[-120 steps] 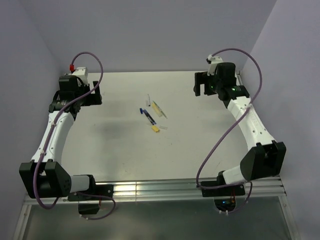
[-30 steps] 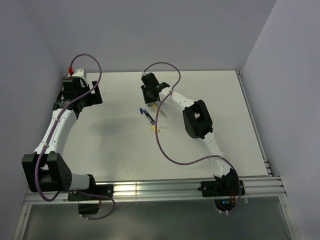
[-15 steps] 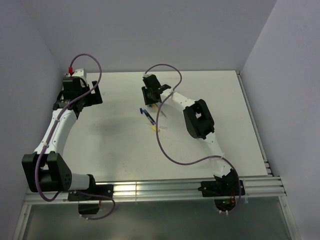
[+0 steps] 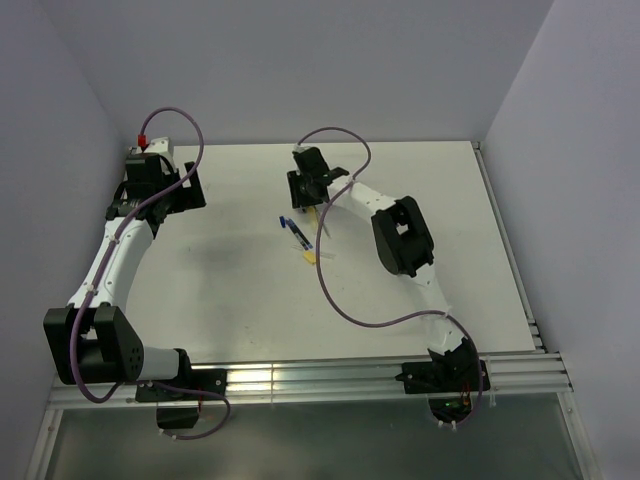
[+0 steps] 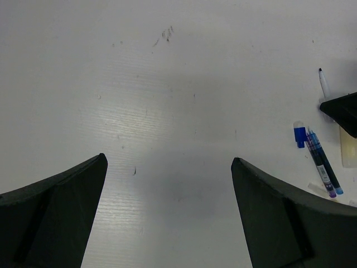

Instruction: Insert the pens into the pen caps

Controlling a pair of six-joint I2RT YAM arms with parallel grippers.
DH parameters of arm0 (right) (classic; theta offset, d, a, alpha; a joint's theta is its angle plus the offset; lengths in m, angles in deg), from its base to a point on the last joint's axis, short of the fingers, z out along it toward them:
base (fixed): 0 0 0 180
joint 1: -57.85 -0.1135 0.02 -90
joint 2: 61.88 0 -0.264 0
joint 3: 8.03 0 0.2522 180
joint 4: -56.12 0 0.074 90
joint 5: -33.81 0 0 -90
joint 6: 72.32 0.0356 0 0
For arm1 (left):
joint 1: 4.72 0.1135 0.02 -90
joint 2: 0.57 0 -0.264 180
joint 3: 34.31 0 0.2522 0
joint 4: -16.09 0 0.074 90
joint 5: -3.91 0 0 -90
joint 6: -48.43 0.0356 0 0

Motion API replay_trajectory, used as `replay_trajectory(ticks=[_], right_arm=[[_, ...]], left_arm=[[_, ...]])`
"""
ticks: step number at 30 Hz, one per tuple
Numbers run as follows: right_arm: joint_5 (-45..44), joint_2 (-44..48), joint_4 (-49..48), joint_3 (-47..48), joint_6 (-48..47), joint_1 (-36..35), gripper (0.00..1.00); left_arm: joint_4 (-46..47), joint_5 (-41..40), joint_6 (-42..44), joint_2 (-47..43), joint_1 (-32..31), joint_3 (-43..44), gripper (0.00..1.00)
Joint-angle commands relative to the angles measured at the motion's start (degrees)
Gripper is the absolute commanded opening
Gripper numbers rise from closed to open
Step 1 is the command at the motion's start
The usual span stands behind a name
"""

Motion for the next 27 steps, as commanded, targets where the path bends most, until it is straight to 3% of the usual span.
replay_trajectory(ticks=[1, 11, 27], right_arm=[[2.77, 5.47, -2.11, 1.45, 0.56, 1.35, 0.49], [-2.48, 2.57, -2.02, 5.15, 0.55, 1.70, 0.42], [-1.26, -0.51, -0.44, 6.99, -0.15, 1.70, 0.39]], left_arm=[[1.53, 1.30, -0.99, 0.42, -0.23, 1.63, 1.00], [1.09, 1.48, -1.43, 1.56, -0.14, 2.86, 0.99], [0.39, 1.66, -1.78, 3.15, -0.14, 4.00, 1.00]])
